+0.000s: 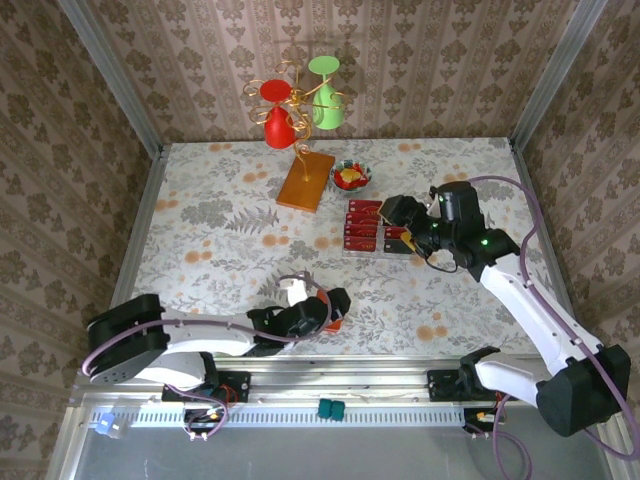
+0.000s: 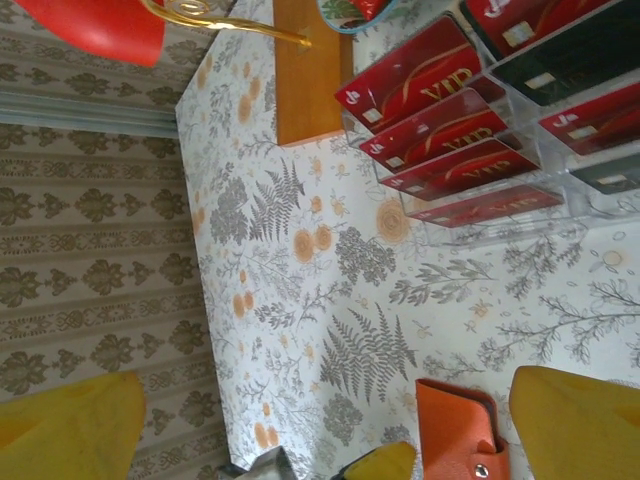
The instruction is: Put the credit cards into the card holder
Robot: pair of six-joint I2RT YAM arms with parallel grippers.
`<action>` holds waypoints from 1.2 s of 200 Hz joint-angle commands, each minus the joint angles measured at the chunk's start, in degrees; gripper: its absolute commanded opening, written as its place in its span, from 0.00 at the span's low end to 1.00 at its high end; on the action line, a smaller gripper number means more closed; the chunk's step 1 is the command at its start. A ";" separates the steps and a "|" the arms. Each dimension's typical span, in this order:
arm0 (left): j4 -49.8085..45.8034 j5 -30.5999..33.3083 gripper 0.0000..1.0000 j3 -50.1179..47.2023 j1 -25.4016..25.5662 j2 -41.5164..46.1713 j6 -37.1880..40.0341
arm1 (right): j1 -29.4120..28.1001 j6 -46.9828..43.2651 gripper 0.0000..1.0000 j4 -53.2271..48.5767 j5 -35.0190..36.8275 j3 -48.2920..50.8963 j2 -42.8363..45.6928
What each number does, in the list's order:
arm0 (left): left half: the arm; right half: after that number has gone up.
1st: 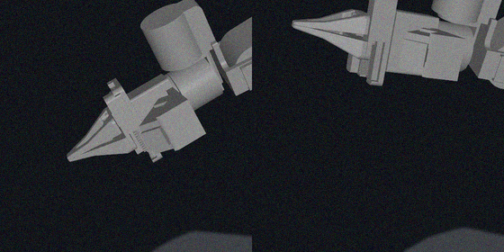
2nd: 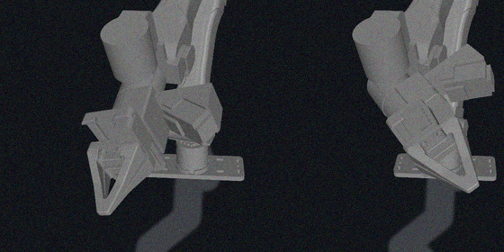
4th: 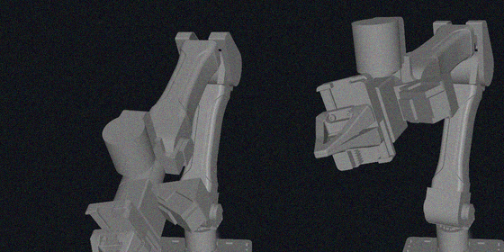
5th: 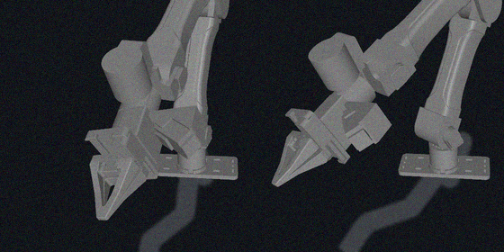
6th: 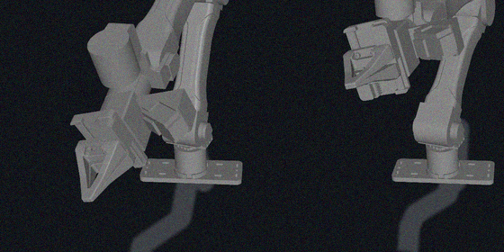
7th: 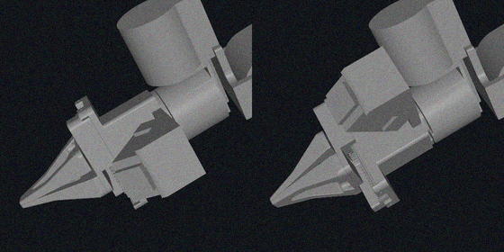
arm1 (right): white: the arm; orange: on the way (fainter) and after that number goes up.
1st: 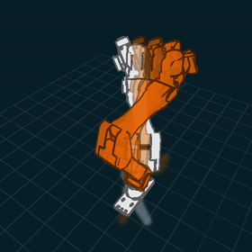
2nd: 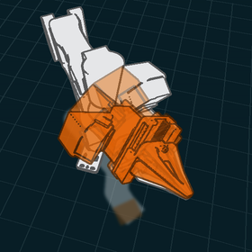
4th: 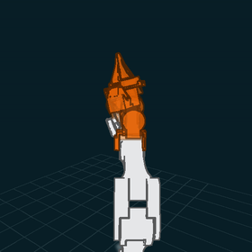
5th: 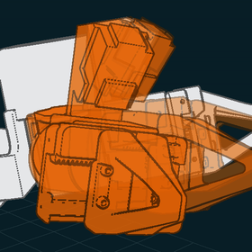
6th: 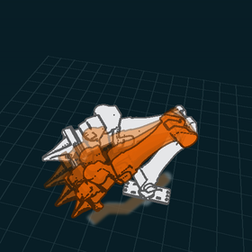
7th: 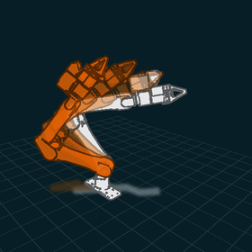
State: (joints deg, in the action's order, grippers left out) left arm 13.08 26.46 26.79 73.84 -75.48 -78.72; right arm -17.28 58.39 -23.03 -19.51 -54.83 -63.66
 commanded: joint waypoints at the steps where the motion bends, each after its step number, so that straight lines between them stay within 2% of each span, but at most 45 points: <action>1: -3.87 2.46 1.00 -0.68 -0.72 4.85 0.46 | 0.32 0.33 0.91 -0.02 1.24 2.35 1.84; 35: -14.79 -2.23 1.00 0.10 -7.18 11.77 3.10 | 0.06 2.22 0.83 1.55 -0.83 6.85 3.66; 69: -19.80 -11.33 1.00 1.61 -17.91 15.75 11.30 | -2.60 1.63 0.76 3.44 -2.95 10.60 3.73; 102: -23.05 -17.03 1.00 5.30 -26.46 15.75 20.24 | -9.87 2.71 0.64 6.96 -2.81 15.70 1.58; 129: -23.85 -19.53 1.00 8.32 -30.89 13.86 26.15 | -16.96 6.06 0.56 10.91 0.11 20.80 1.42; 156: -23.84 -21.60 1.00 11.73 -33.51 10.59 30.38 | -22.36 9.52 0.48 14.54 3.96 25.37 1.78; 184: -23.89 -22.19 1.00 14.44 -33.81 7.39 33.34 | -26.65 13.05 0.41 19.69 6.67 28.86 -0.34; 240: -21.66 -23.13 1.00 12.80 -33.93 6.17 33.06 | -33.40 15.46 0.38 27.10 9.74 26.68 -10.99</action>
State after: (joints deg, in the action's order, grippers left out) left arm -9.43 4.27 40.51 40.40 -69.93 -46.76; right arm -48.23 71.59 -0.69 -13.21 -26.15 -71.16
